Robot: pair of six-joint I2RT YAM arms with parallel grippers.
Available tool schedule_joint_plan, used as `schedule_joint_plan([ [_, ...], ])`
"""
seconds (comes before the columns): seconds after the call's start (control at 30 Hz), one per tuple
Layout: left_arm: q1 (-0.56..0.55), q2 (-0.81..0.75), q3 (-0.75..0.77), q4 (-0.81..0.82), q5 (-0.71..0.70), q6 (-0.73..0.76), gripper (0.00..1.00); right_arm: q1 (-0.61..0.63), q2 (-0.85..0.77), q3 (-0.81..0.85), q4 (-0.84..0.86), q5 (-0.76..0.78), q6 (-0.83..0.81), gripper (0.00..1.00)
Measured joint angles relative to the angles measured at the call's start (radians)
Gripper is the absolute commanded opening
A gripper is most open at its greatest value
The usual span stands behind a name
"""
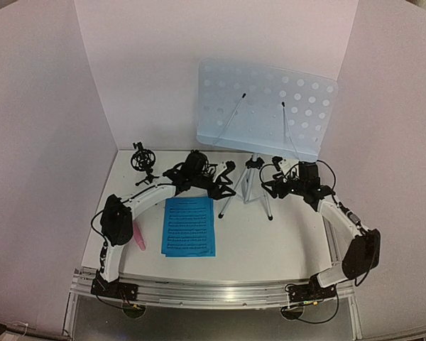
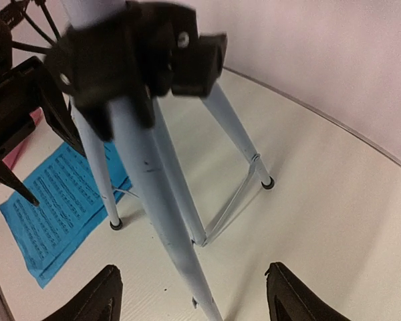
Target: Set up the instrument practice props
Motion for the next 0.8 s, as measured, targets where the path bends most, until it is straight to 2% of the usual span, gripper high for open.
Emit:
schedule_joint_plan([
  [0.23,0.033,-0.247,-0.182,-0.076,0.023,0.087,0.64,0.035,-0.142,0.000,-0.072,0.079,0.144,0.73],
  [0.5,0.098,-0.524,-0.518,-0.269,0.012,0.250,0.71,0.184,-0.156,-0.001,-0.237,0.207,0.318,0.73],
  [0.63,0.128,-0.656,-0.694,-0.314,-0.027,0.298,0.72,0.255,-0.178,-0.016,-0.297,0.257,0.386,0.72],
  [0.8,0.133,-0.743,-0.804,-0.343,-0.077,0.362,0.71,0.268,-0.199,-0.016,-0.363,0.313,0.462,0.69],
])
